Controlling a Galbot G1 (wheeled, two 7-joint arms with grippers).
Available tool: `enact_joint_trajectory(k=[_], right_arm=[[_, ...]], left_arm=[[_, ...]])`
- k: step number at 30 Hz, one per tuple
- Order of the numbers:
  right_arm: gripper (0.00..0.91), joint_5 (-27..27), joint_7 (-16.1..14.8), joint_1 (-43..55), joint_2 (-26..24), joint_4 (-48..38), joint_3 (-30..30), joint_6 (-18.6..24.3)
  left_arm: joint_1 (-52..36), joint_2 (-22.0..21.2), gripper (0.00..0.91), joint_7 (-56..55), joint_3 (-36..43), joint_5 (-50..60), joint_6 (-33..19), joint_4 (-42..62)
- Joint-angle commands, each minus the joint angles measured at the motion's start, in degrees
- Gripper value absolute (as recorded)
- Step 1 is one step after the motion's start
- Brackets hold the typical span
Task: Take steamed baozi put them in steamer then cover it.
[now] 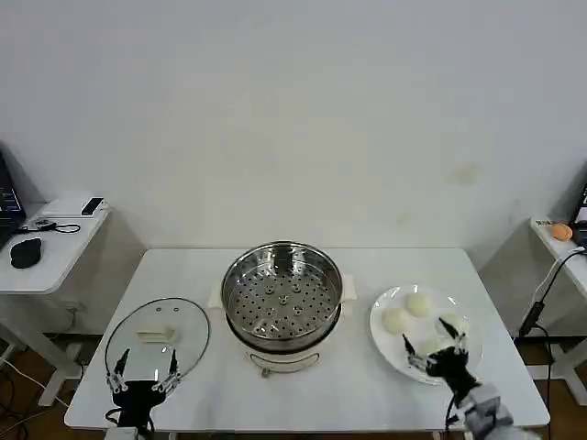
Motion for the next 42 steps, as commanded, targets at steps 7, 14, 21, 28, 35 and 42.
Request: enact_joint_trajectory(k=[7, 14, 21, 28, 35, 42], right_arm=[[0.907, -18.11, -32.68, 21.92, -23.71, -12.35, -8.37, -7.73], [0.907, -17.18, -40.59, 38.15, -27.59, -20.32, -27.51, -5.54], [0.907, -15.84, -44.02, 62.88, -24.13, -31.66, -53.57, -1.23], [0.907, -16.26, -44.95, 72.29, -16.66, -39.71, -63.25, 1.35], [0.907, -16.44, -44.44, 75.44, -11.74, -44.33, -67.71, 2.45], [0.907, -17.09, -44.29, 74.75, -8.97, -46.67, -68.45, 2.47]], left_arm=[[-0.05, -0.38, 0.907, 1.50, -2.28, 4.90, -0.48, 0.99], [-0.26, -0.22, 0.907, 1.43, -3.19, 4.68, -0.87, 0.48], [-0.95, -0.37, 0.907, 1.74, -3.86, 4.68, -1.37, 1.15], [-1.32, -0.37, 0.907, 2.10, -4.85, 4.66, -1.32, 1.56], [-1.23, -0.28, 0.907, 2.33, -5.47, 4.65, -1.42, 1.60], [-1.25, 0.07, 0.907, 2.65, -5.84, 4.66, -1.36, 1.99]])
